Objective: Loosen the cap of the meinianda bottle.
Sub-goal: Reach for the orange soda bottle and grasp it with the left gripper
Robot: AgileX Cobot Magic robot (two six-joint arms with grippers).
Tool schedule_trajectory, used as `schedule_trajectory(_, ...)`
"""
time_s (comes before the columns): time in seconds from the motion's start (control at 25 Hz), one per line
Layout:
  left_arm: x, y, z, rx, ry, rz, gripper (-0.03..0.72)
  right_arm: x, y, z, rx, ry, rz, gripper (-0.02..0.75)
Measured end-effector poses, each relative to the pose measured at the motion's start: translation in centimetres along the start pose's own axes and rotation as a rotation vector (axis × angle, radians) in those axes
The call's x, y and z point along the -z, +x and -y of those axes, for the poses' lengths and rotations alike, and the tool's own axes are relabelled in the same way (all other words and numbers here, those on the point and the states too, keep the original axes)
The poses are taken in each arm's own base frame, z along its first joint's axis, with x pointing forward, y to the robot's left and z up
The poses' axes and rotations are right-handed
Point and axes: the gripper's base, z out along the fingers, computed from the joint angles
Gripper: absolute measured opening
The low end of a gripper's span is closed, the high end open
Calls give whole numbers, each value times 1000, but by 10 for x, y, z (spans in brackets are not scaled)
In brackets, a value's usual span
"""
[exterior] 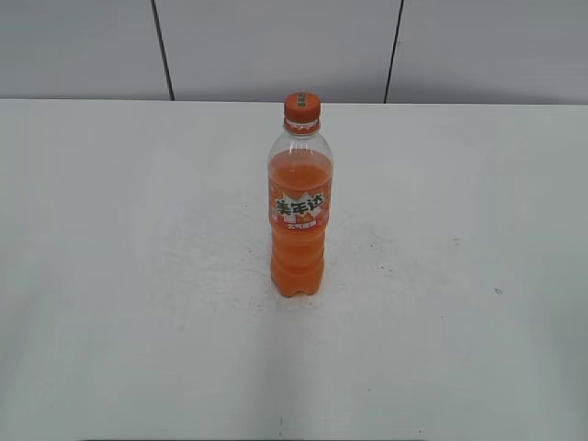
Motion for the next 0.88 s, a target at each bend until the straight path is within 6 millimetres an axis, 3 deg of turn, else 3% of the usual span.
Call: schedule_trajectory(0.88,0,0,0,0,0,0,561,0,0,0,-5,-2,1,513)
